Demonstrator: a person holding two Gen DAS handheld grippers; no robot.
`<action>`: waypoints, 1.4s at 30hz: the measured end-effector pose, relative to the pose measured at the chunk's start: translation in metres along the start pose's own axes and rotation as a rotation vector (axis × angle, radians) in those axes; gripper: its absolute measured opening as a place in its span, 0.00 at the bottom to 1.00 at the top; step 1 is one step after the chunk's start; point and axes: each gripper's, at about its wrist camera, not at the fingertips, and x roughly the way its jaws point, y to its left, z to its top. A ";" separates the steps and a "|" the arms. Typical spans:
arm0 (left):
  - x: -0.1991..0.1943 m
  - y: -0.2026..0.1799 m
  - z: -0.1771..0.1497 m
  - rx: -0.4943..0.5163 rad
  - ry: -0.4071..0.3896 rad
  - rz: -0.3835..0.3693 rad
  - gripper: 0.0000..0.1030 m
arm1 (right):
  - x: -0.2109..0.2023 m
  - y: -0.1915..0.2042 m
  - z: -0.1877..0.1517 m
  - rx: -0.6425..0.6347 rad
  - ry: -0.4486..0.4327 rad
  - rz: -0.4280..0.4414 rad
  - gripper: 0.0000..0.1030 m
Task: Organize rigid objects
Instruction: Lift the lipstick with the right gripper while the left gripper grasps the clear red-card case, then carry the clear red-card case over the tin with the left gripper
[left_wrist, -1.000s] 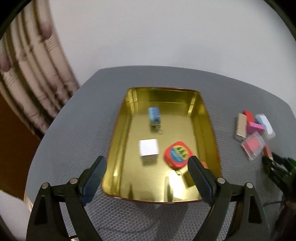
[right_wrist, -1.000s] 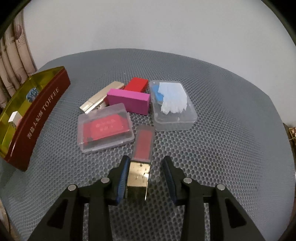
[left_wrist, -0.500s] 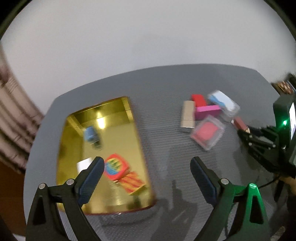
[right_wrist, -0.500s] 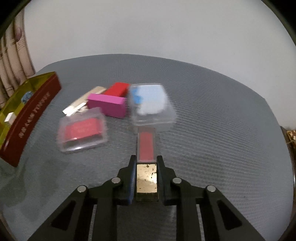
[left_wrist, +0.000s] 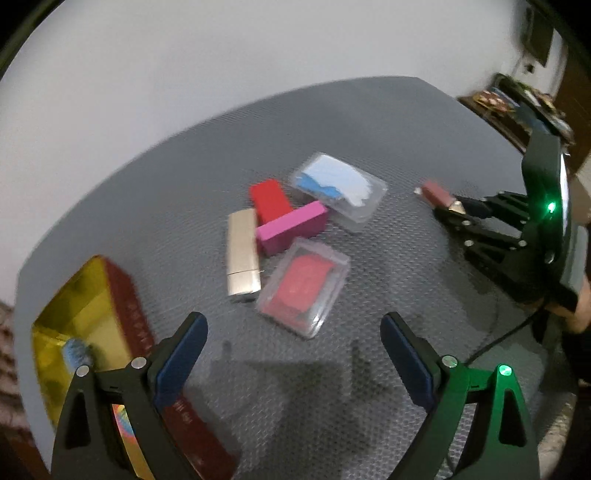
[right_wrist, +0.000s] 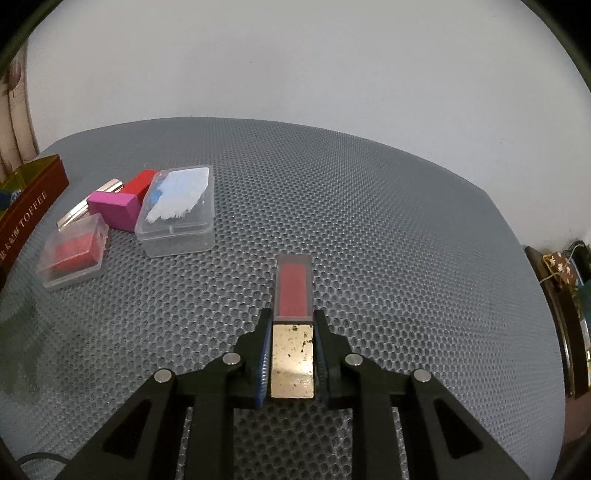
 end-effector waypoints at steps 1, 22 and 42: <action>0.004 0.000 0.003 0.004 0.011 -0.005 0.90 | 0.000 0.000 0.000 0.004 0.001 0.006 0.21; 0.060 -0.026 0.027 0.115 0.171 -0.045 0.77 | 0.022 -0.067 -0.004 0.052 0.003 0.067 0.21; 0.056 -0.039 0.006 -0.053 0.136 0.019 0.48 | 0.016 -0.084 0.007 0.049 0.004 0.068 0.21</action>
